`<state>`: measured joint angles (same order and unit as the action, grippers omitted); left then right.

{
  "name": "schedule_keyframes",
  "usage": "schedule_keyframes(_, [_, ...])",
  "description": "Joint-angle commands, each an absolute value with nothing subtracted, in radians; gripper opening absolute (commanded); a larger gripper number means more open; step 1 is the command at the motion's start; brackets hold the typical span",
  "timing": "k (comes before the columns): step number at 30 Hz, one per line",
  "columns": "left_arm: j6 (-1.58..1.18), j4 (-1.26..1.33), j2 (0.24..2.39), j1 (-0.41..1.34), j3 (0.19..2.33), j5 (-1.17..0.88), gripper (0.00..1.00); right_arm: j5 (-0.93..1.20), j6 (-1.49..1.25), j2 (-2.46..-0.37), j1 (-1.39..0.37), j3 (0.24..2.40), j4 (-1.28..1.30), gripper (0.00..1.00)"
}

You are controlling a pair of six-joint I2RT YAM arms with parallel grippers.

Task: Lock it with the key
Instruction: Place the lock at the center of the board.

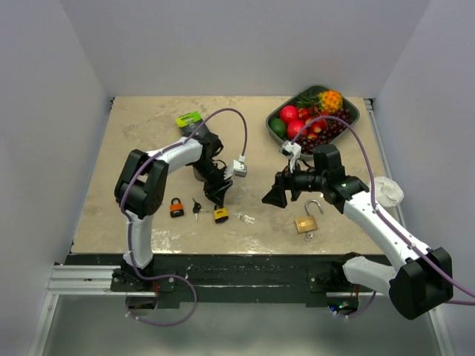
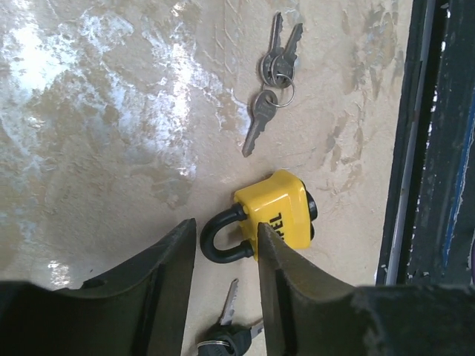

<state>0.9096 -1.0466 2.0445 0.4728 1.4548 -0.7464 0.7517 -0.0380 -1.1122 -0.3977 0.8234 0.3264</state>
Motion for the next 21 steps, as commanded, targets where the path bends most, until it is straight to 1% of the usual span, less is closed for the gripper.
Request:
schedule_keyframes(1, [0.931, -1.023, 2.036, 0.477, 1.511, -0.745, 0.44, 0.769, -0.021, -1.106, -0.39, 0.874, 0.328, 0.8])
schedule_keyframes(4, [0.91, -1.015, 2.016, 0.477, 1.529, -0.745, 0.48, 0.749, -0.008, -1.108, -0.384, 0.894, 0.362, 0.8])
schedule_keyframes(6, [0.899, -1.025, 1.987, 0.476, 1.551, -0.742, 0.52, 0.721, 0.044, -1.108, -0.376, 0.914, 0.397, 0.8])
schedule_keyframes(7, [0.89, -1.023, 1.971, 0.477, 1.557, -0.744, 0.53, 0.712, 0.063, -1.108, -0.365, 0.939, 0.449, 0.8])
schedule_keyframes(8, [0.885, -1.026, 1.953, 0.476, 1.562, -0.742, 0.6, 0.704, 0.118, -1.108, -0.357, 0.952, 0.48, 0.8])
schedule_keyframes(10, [0.858, -1.023, 1.889, 0.476, 1.568, -0.746, 0.64, 0.648, 0.213, -1.106, -0.341, 0.991, 0.581, 0.81])
schedule_keyframes(11, [0.833, -1.006, 1.861, 0.476, 1.562, -0.739, 0.8, 0.609, 0.238, -1.108, -0.334, 1.0, 0.606, 0.82])
schedule_keyframes(12, [0.781, -0.968, 1.798, 0.472, 1.537, -0.733, 0.82, 0.562, 0.256, -1.115, -0.333, 1.011, 0.63, 0.82])
schedule_keyframes(13, [0.749, -0.939, 1.763, 0.471, 1.517, -0.733, 0.84, 0.455, 0.28, -1.127, -0.334, 1.047, 0.705, 0.83])
schedule_keyframes(14, [0.712, -0.901, 1.722, 0.466, 1.491, -0.729, 0.99, 0.405, 0.287, -1.161, -0.334, 1.074, 0.748, 0.83])
schedule_keyframes(15, [0.627, -0.814, 1.641, 0.46, 1.43, -0.718, 0.99, 0.359, 0.284, -1.176, -0.333, 1.097, 0.788, 0.84])
schedule_keyframes(17, [0.545, -0.731, 1.562, 0.45, 1.37, -0.715, 0.99, 0.249, 0.258, -1.216, -0.333, 1.146, 0.883, 0.83])
schedule_keyframes(19, [0.424, -0.612, 1.464, 0.43, 1.293, -0.701, 0.99, 0.195, 0.194, -1.224, -0.331, 1.187, 0.909, 0.84])
schedule_keyframes(21, [0.321, -0.521, 1.384, 0.404, 1.234, -0.693, 0.99, 0.196, 0.198, -1.229, -0.331, 1.212, 0.937, 0.86])
